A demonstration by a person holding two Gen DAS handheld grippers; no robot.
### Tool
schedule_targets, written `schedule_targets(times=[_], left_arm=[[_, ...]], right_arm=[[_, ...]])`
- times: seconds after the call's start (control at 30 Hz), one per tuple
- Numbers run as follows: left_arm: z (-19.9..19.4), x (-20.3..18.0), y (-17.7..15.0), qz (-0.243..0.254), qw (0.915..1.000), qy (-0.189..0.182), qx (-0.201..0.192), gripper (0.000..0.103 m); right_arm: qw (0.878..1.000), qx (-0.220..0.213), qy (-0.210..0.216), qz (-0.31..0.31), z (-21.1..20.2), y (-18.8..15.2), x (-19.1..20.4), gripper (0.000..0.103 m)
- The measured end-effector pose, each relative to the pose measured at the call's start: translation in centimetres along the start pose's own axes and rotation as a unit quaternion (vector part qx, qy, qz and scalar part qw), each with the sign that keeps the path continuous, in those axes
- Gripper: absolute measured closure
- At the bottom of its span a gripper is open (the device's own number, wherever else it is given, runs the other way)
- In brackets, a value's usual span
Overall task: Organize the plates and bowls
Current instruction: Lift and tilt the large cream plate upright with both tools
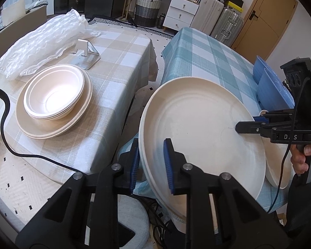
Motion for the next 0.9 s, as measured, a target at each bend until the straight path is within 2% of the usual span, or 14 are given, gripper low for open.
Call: schedule_targets(times=[0.17, 0.33, 0.6, 0.9], left_arm=[[0.0, 0.0, 0.1, -0.001, 1.0000, -0.001, -0.004, 0.084], [-0.2, 0.0, 0.0, -0.002, 1.0000, 0.002, -0.002, 0.084], [-1.5, 0.4, 0.2, -0.005, 0.9999, 0.004, -0.012, 0.084], [-2.3, -0.5, 0.4, 0.004, 0.9998, -0.003, -0.018, 0.084]], right_arm=[[1.000, -0.001, -0.007, -0.005, 0.0, 0.0, 0.4, 0.076], [1.000, -0.005, 0.000, 0.007, -0.2, 0.1, 0.4, 0.082], [1.000, -0.029, 0.004, 0.004, -2.3, 0.2, 1.1, 0.089], [0.998, -0.051, 0.013, 0.031, -3.8, -0.6, 0.2, 0.091]])
Point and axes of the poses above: each gripper's, at about its wrist camera, not at the fingertips, and z roughly the way its jaws point, x to its left, y to its top, the point moved 6 cm from there along z, roughly the way its jaws point, and after that the axes turned 15 degrees about -y, right-handed, at the moved point
